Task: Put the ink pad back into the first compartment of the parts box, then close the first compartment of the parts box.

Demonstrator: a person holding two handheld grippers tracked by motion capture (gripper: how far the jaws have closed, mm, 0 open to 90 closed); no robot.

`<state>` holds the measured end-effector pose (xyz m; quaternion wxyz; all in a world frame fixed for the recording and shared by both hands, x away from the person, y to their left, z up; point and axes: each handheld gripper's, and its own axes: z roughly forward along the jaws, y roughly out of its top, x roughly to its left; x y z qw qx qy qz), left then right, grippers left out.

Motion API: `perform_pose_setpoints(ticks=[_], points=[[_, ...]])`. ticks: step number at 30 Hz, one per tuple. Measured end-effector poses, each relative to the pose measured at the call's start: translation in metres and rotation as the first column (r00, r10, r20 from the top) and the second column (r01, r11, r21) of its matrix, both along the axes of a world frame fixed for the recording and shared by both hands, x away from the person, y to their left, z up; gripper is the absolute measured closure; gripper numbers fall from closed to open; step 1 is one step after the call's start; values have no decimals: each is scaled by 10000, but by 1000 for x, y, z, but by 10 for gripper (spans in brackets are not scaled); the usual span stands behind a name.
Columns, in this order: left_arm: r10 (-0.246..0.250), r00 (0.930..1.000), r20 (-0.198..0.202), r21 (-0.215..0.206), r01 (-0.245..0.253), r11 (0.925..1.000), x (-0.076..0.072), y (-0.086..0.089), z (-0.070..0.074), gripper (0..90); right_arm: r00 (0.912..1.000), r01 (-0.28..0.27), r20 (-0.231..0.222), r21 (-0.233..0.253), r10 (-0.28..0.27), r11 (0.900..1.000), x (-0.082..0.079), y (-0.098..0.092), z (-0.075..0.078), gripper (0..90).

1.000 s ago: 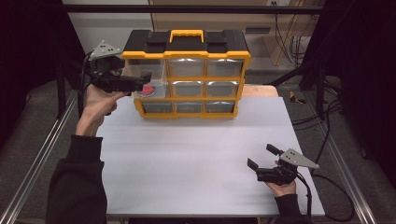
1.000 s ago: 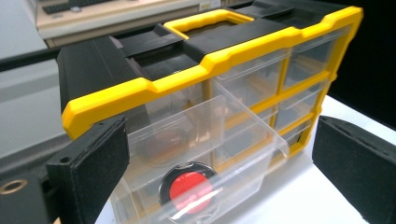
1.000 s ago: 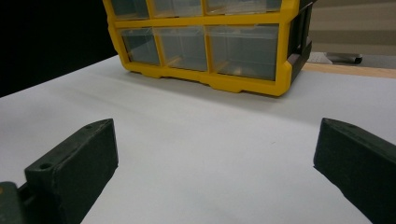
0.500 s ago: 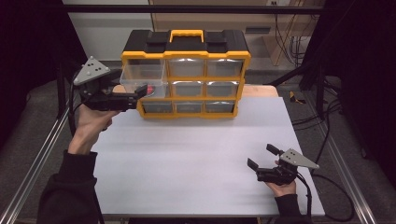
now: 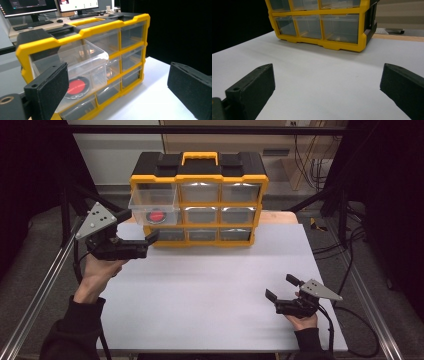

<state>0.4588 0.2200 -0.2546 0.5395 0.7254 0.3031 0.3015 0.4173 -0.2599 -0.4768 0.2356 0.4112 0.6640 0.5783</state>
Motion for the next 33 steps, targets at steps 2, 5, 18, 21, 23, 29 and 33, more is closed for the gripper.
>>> perform_pose_setpoints(ticks=[2, 5, 18, 21, 23, 29, 33], points=[[-22, 10000, -45, 27, 22, 10000, 0, -1, -4, 30, 10000, -6, -4, 28, 6, 10000, 0, 0, 0, 3], [0, 10000, -75, -76, -1, 10000, 0, -1, -11, 31, 10000, -1, -1, 21, 1, 10000, 0, 0, 0, 3], [175, 9993, -321, -445, -189, 9988, 1, 1, -49, 45, 10000, -21, -2, 31, 21, 10000, 0, 0, 0, 3], [185, 9992, -354, -577, -205, 9981, 2, 1, -54, 66, 10000, -21, -10, 43, 21, 10000, 0, -1, 0, 3], [132, 9988, -469, -663, -163, 9977, 3, 0, -57, 98, 10000, -9, 6, 48, 9, 10000, 0, -1, 0, 3], [314, 9980, -547, -318, -332, 9989, 5, -7, -64, 182, 10000, -9, 1, 43, 9, 10000, 0, -1, 0, 3], [519, 9964, -669, -308, -540, 9981, 7, -8, -69, 279, 10000, -13, -8, 3, 13, 10000, 0, -1, 0, 3]])
